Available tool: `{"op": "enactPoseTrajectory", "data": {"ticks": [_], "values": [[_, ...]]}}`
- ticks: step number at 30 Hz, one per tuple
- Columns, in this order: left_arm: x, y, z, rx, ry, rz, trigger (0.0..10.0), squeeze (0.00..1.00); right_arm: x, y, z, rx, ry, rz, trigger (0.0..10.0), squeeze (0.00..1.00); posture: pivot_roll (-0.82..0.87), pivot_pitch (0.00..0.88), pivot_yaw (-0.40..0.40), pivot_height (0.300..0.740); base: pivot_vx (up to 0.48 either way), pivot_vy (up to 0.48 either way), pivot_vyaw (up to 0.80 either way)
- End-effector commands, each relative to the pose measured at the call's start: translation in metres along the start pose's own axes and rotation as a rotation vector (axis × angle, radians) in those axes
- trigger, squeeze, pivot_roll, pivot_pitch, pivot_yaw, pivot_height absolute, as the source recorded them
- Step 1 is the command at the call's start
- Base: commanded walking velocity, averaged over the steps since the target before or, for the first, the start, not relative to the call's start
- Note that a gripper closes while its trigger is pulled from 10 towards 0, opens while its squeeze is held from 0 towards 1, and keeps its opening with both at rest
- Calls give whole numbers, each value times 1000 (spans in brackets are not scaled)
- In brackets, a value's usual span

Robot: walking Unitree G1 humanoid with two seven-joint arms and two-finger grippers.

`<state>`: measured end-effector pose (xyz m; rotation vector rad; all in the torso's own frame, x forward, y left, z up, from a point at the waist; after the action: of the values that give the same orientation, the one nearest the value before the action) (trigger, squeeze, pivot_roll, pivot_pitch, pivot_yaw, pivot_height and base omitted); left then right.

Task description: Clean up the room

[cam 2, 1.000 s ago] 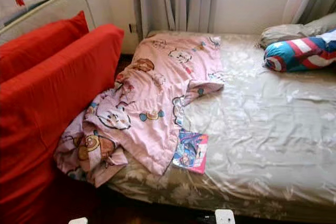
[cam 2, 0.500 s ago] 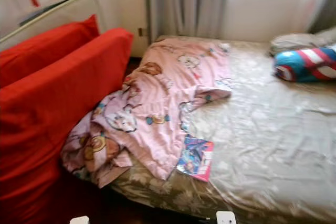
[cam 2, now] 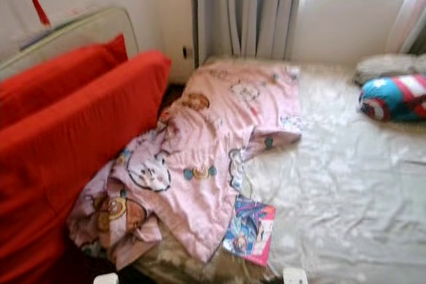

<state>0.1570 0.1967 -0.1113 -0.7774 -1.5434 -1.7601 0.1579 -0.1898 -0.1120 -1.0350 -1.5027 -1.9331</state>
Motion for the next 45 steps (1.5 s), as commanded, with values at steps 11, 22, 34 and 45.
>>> {"op": "enactPoseTrajectory", "data": {"ticks": [11,22,34,45], "values": [[2,3,3,-126,-7,-54,10000,0,2,1,8,-8,47,-55,10000,0,-18,0,11,740,0,0,0],[19,105,66,-89,177,-600,10000,0,3,8,9,32,65,-116,10000,0,-17,0,0,740,0,0,0],[29,158,61,-84,142,-783,10000,0,7,162,11,7,153,-629,10000,0,-23,0,7,740,0,0,0],[41,173,53,-121,125,-870,10000,0,25,177,35,25,265,-791,10000,0,-36,0,19,740,0,0,0]]}}
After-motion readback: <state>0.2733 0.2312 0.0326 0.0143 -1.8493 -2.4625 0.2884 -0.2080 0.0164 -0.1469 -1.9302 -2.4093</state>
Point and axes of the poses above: a point about 5 cm out from each wrist's last joint towards the gripper, its own x axis pointing back from the gripper into the wrist, its own y axis along the axis of the wrist's last joint, z = x × y, the point moved 2 cm from there along -x, pointing out of the wrist towards the gripper, and after that the axes turned 15 degrees about -x, right-handed, at the moved point
